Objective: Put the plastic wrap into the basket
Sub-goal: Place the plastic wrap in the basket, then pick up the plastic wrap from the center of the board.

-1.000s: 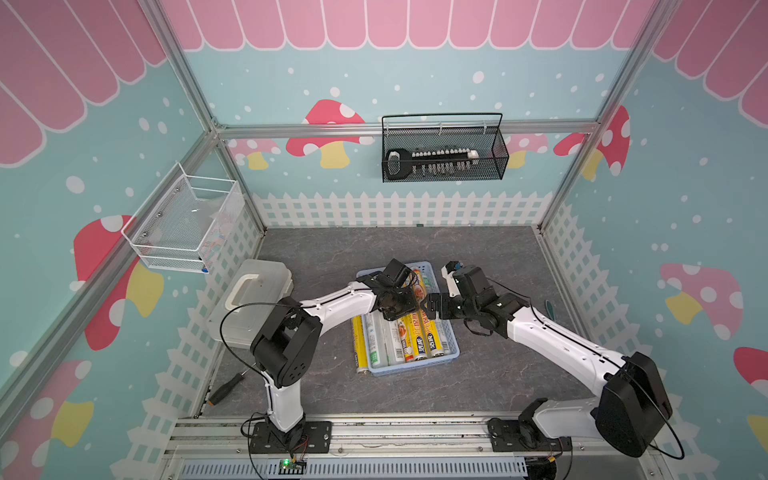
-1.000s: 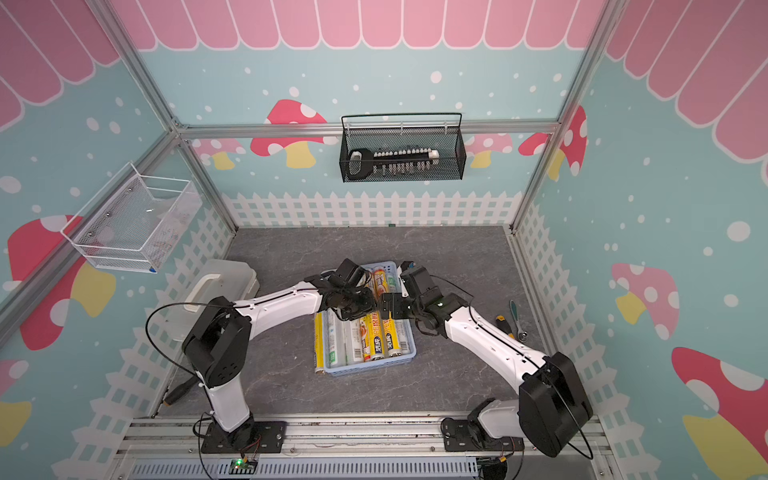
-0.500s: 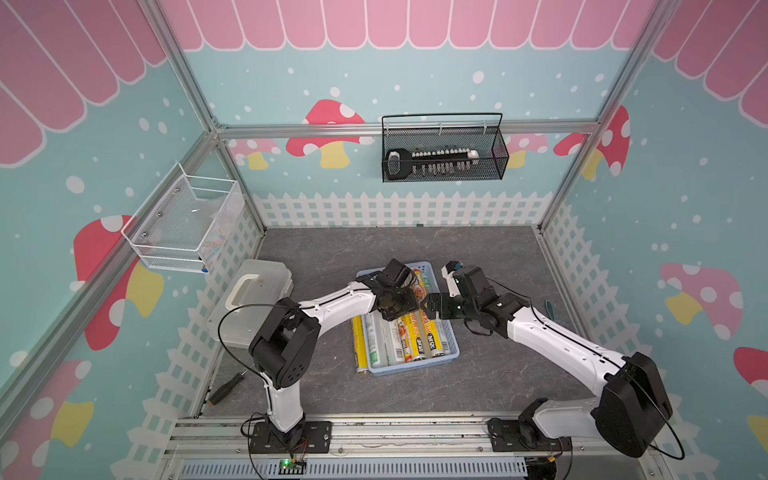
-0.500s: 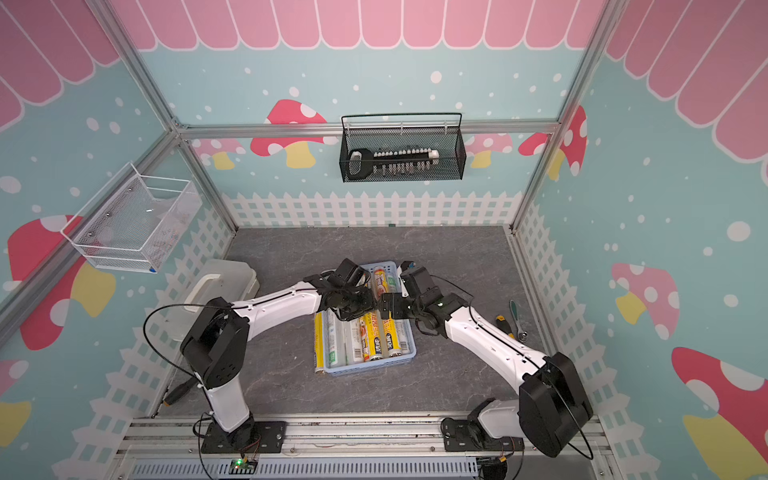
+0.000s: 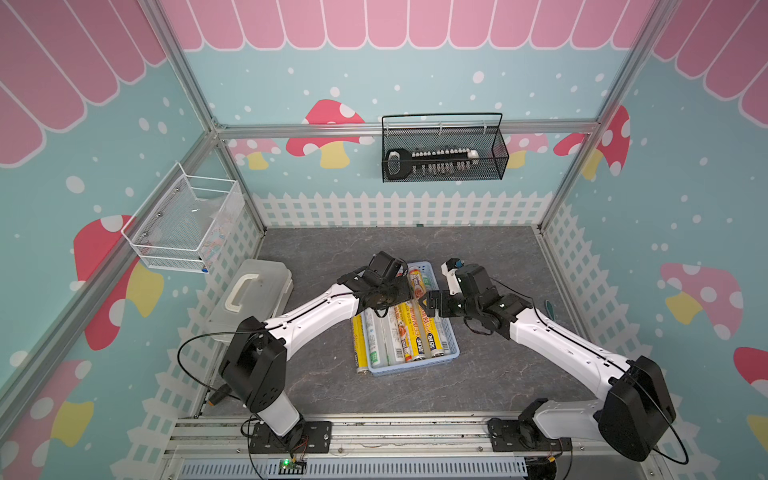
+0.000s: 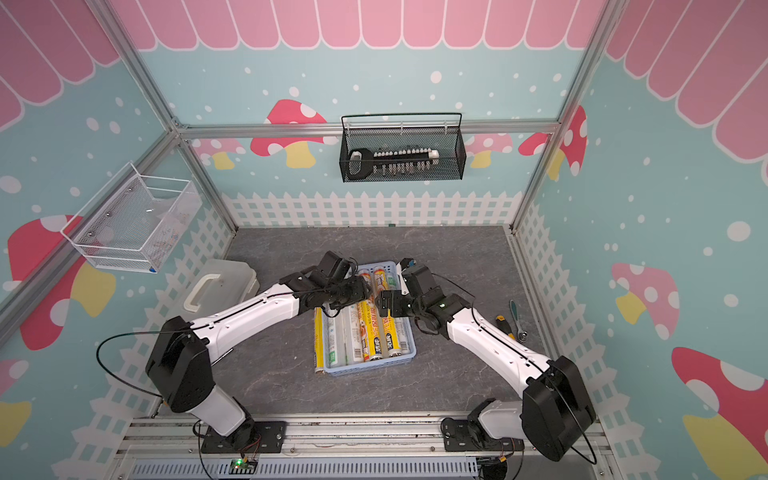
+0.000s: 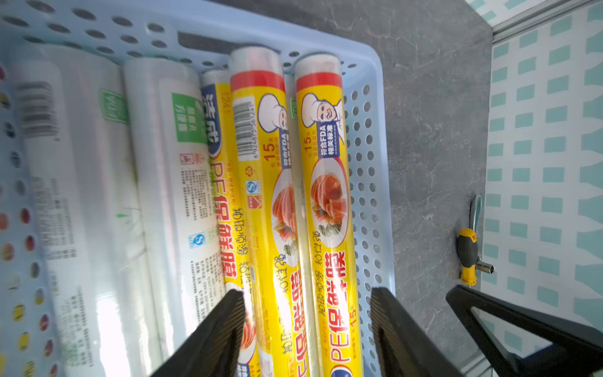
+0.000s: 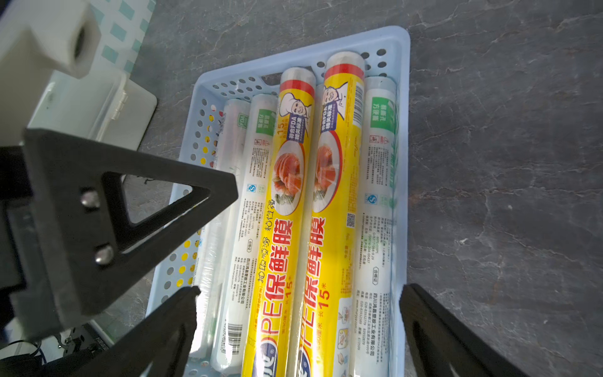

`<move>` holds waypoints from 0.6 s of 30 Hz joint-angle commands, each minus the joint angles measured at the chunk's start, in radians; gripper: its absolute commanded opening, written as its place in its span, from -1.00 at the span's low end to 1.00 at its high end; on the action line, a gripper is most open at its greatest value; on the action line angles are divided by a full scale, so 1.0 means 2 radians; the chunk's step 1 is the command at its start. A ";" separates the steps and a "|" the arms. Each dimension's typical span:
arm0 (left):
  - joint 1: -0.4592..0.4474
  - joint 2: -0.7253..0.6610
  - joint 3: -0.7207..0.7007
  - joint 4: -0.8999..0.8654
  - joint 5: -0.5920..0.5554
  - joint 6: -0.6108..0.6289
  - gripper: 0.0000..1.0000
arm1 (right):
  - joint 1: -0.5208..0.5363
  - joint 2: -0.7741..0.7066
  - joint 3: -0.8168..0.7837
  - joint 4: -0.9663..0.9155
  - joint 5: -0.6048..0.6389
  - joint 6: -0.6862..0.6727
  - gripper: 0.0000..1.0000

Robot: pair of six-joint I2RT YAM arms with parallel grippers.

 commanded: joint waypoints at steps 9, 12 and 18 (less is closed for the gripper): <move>0.036 -0.134 -0.107 0.033 -0.112 0.020 0.20 | 0.016 0.017 0.016 0.045 -0.041 0.001 0.97; 0.065 -0.173 -0.150 0.043 -0.109 0.010 0.19 | 0.031 0.034 0.036 0.038 -0.038 -0.008 0.96; 0.141 -0.226 -0.222 0.045 -0.062 -0.005 0.19 | 0.064 0.075 0.080 0.023 -0.030 -0.025 0.97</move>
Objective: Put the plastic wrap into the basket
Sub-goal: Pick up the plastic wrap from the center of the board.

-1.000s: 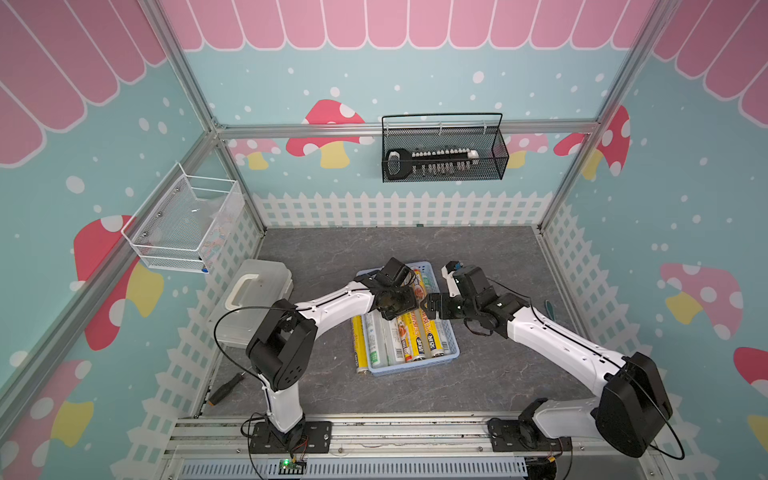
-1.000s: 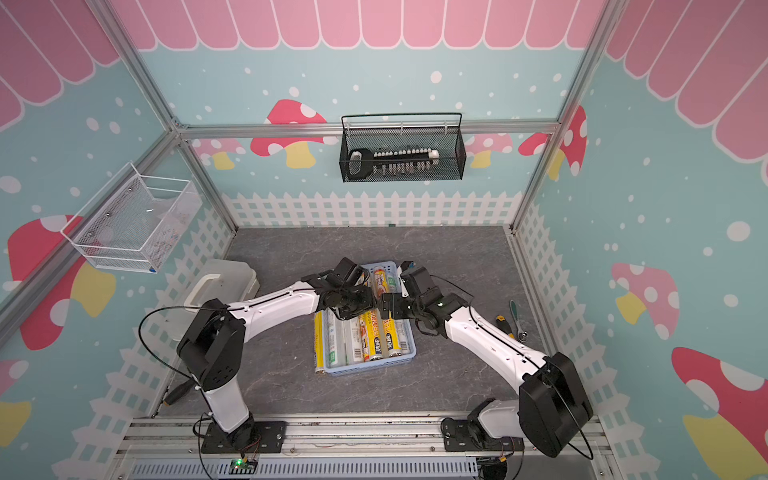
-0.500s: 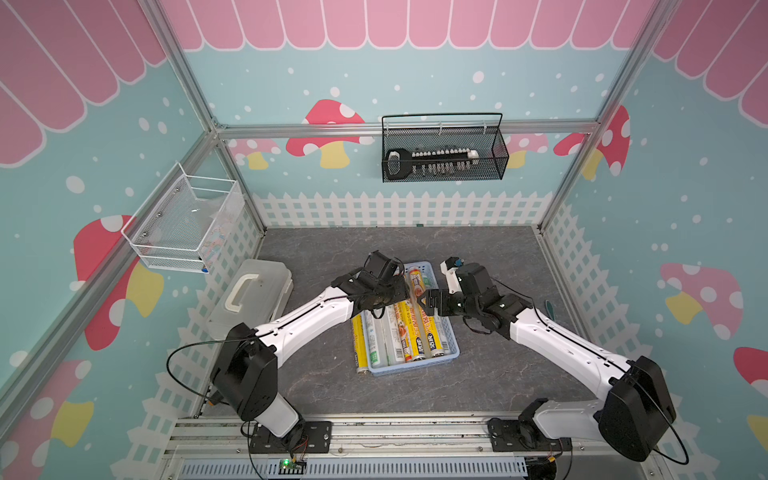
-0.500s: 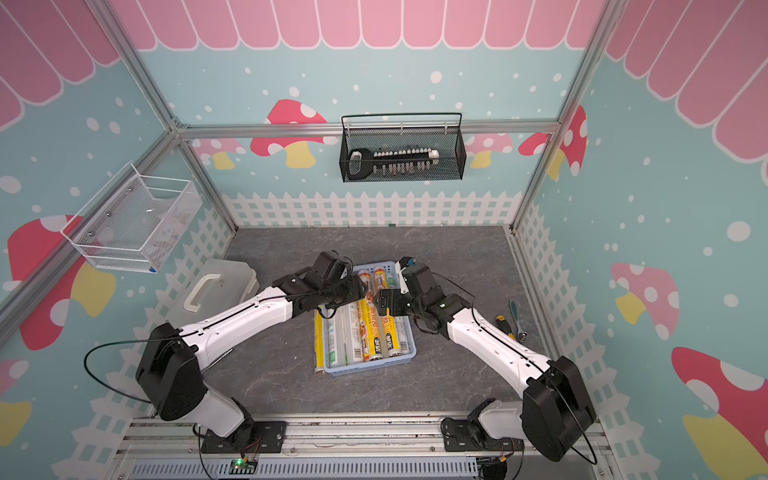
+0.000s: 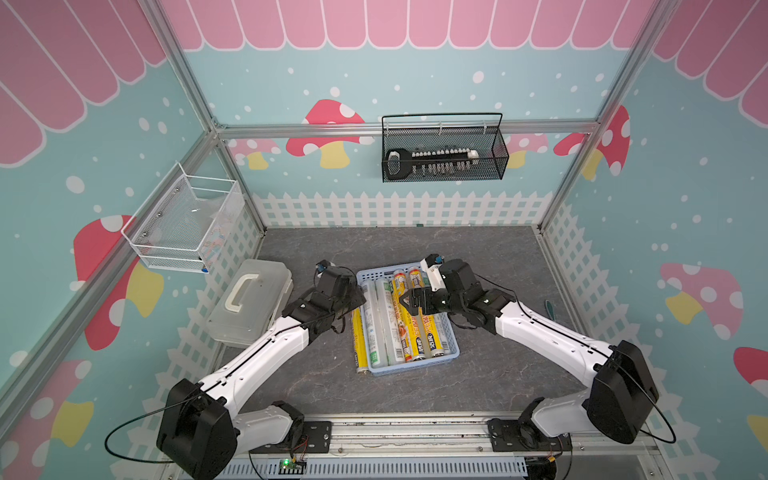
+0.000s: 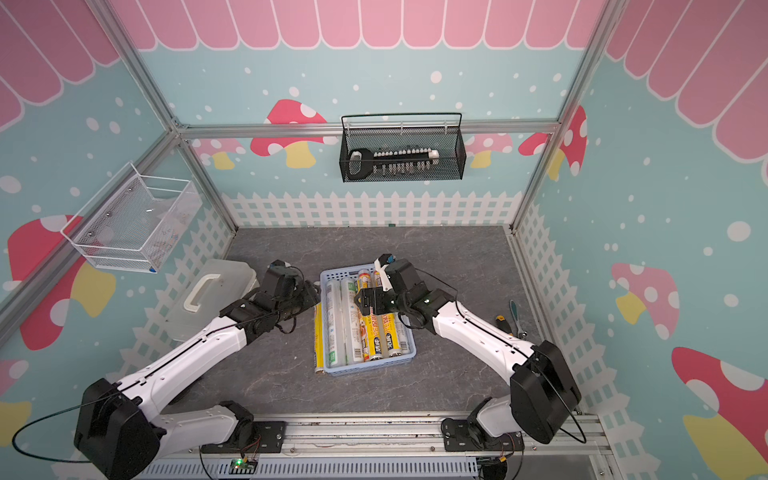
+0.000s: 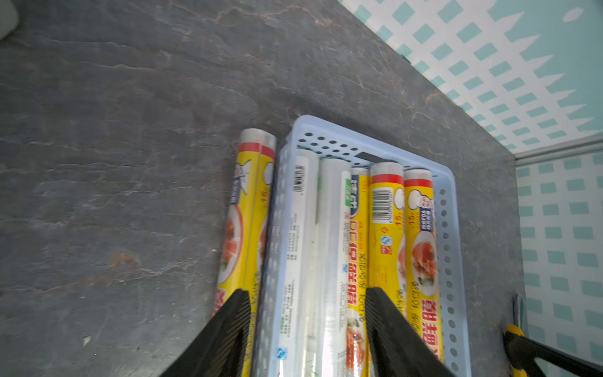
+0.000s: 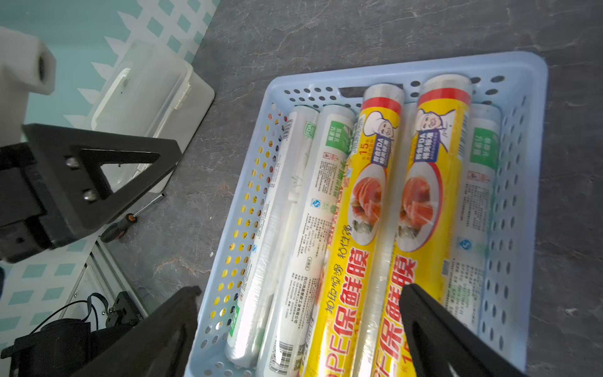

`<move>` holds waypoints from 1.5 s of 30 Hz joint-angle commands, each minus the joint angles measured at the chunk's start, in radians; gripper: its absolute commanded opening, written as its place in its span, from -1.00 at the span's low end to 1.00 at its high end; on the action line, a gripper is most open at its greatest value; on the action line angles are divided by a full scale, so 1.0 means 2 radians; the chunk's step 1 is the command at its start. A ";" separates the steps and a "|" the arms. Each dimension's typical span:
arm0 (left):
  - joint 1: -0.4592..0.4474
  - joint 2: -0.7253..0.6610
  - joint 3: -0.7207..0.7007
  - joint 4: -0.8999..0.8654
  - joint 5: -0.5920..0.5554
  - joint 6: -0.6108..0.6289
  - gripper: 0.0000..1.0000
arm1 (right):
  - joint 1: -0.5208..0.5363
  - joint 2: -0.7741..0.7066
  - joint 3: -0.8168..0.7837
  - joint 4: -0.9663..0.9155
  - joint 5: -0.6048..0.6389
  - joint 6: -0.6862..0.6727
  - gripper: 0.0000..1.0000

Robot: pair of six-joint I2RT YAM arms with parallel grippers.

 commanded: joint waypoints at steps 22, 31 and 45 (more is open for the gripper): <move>0.112 -0.022 -0.102 0.022 0.119 -0.015 0.24 | 0.067 0.144 0.169 -0.106 -0.015 -0.067 0.96; 0.116 0.019 -0.098 0.040 0.160 -0.027 0.33 | 0.067 0.141 0.161 -0.108 -0.016 -0.068 0.96; 0.109 0.105 -0.071 0.057 0.238 -0.001 0.46 | 0.067 0.143 0.152 -0.109 -0.017 -0.073 0.96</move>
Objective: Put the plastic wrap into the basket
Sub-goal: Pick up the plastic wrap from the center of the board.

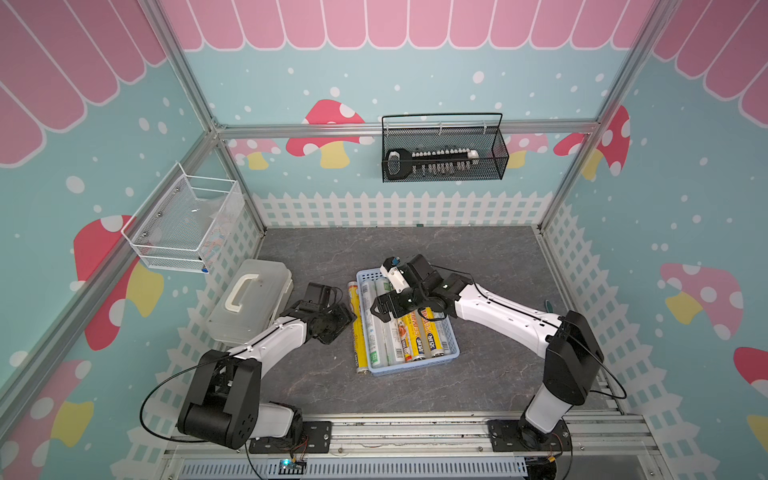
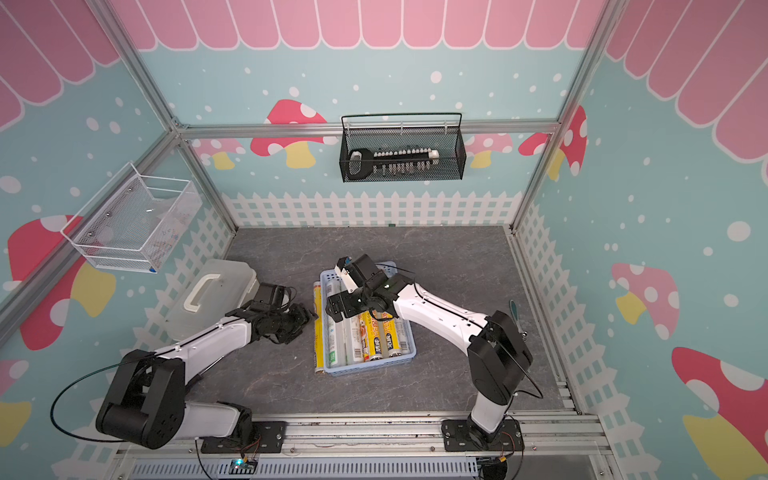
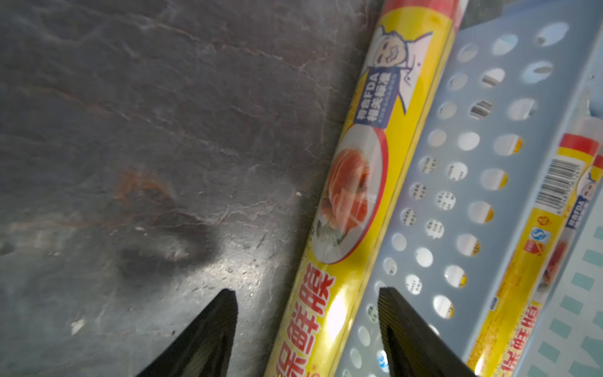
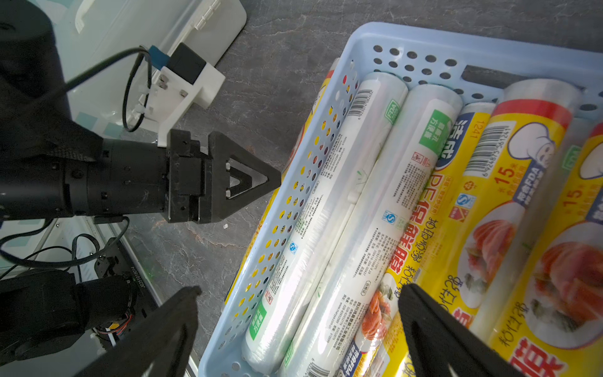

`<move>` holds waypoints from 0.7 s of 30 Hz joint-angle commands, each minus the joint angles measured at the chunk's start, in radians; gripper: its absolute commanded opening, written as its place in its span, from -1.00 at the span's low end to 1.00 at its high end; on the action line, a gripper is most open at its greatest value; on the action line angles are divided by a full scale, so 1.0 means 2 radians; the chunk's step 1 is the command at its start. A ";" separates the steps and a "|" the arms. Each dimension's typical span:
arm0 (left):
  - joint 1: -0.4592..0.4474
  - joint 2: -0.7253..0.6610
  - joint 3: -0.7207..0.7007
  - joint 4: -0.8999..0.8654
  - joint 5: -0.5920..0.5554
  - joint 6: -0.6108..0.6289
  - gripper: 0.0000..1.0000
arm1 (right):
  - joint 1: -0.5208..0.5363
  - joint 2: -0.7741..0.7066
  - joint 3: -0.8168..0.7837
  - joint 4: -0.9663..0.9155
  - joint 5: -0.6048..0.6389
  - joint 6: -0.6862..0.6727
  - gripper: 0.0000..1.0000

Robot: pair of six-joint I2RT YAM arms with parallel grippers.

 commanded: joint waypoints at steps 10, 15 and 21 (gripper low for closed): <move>-0.018 0.072 0.070 -0.061 -0.018 0.059 0.46 | 0.005 0.000 -0.011 -0.009 0.001 -0.002 0.97; -0.034 0.095 0.092 -0.111 -0.064 0.086 0.46 | 0.005 -0.003 -0.017 -0.004 0.002 -0.004 0.98; -0.043 0.106 0.093 -0.131 -0.098 0.094 0.38 | 0.005 -0.001 -0.010 -0.001 -0.005 -0.007 0.98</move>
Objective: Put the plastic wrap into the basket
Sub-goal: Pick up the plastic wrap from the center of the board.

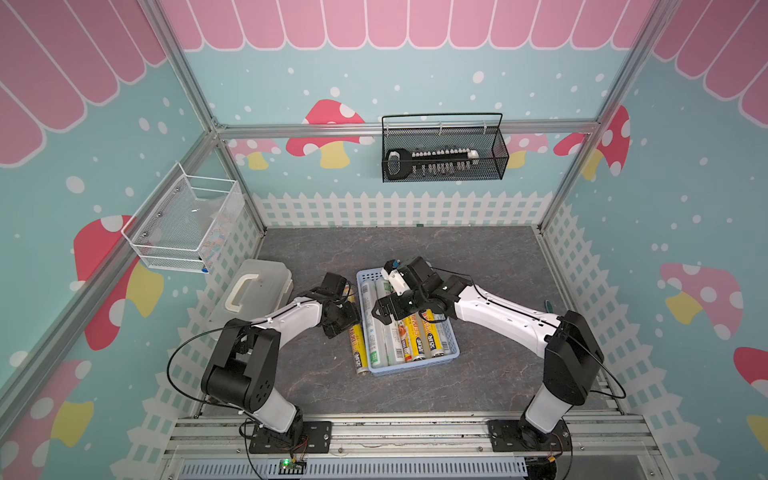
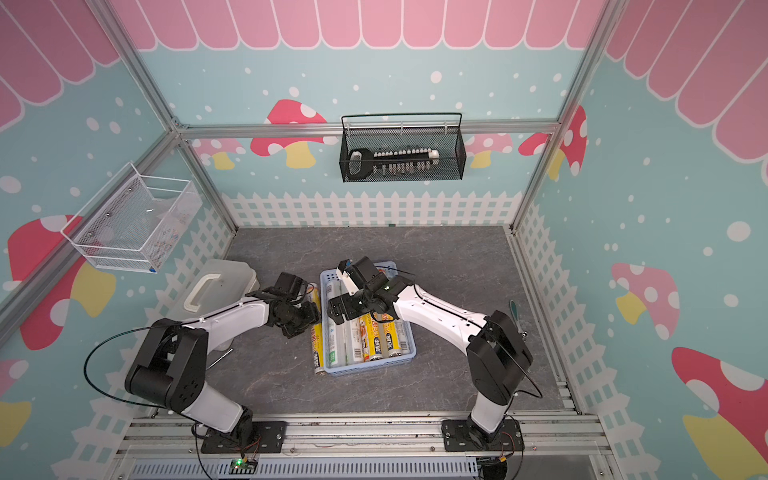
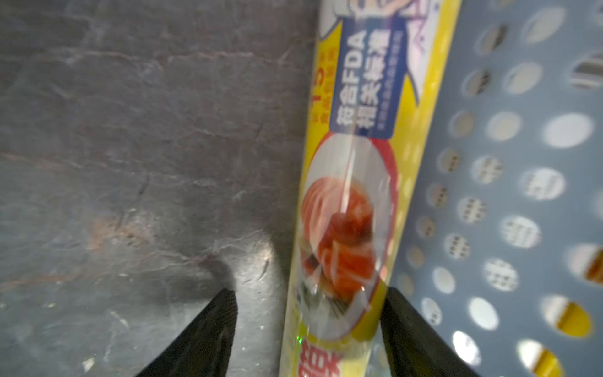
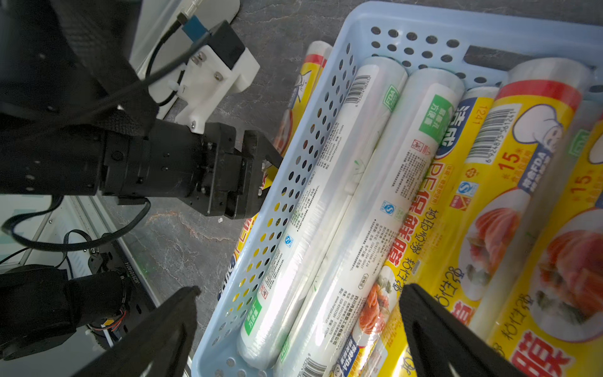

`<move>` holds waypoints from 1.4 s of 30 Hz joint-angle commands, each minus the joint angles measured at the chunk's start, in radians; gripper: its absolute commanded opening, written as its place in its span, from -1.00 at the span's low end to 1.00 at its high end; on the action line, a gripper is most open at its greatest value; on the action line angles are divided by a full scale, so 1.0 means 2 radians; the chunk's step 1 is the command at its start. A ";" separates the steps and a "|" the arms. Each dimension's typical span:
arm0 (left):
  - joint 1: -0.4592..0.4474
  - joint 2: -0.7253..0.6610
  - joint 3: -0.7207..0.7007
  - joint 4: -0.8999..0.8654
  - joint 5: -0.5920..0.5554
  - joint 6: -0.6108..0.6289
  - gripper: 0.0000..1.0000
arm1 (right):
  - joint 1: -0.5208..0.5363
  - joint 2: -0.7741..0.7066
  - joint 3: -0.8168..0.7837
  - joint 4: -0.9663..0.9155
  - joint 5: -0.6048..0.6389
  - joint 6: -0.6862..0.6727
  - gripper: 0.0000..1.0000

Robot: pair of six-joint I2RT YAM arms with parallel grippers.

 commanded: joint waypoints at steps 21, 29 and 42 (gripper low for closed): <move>-0.025 -0.004 -0.007 -0.043 -0.055 0.017 0.40 | 0.005 0.019 0.036 -0.004 -0.009 -0.005 0.98; -0.034 0.021 0.013 -0.069 -0.077 0.020 0.34 | 0.004 -0.010 -0.013 0.008 0.008 0.006 0.98; -0.037 -0.051 -0.001 -0.070 -0.135 -0.012 -0.40 | 0.004 -0.018 -0.014 0.005 0.020 0.001 0.98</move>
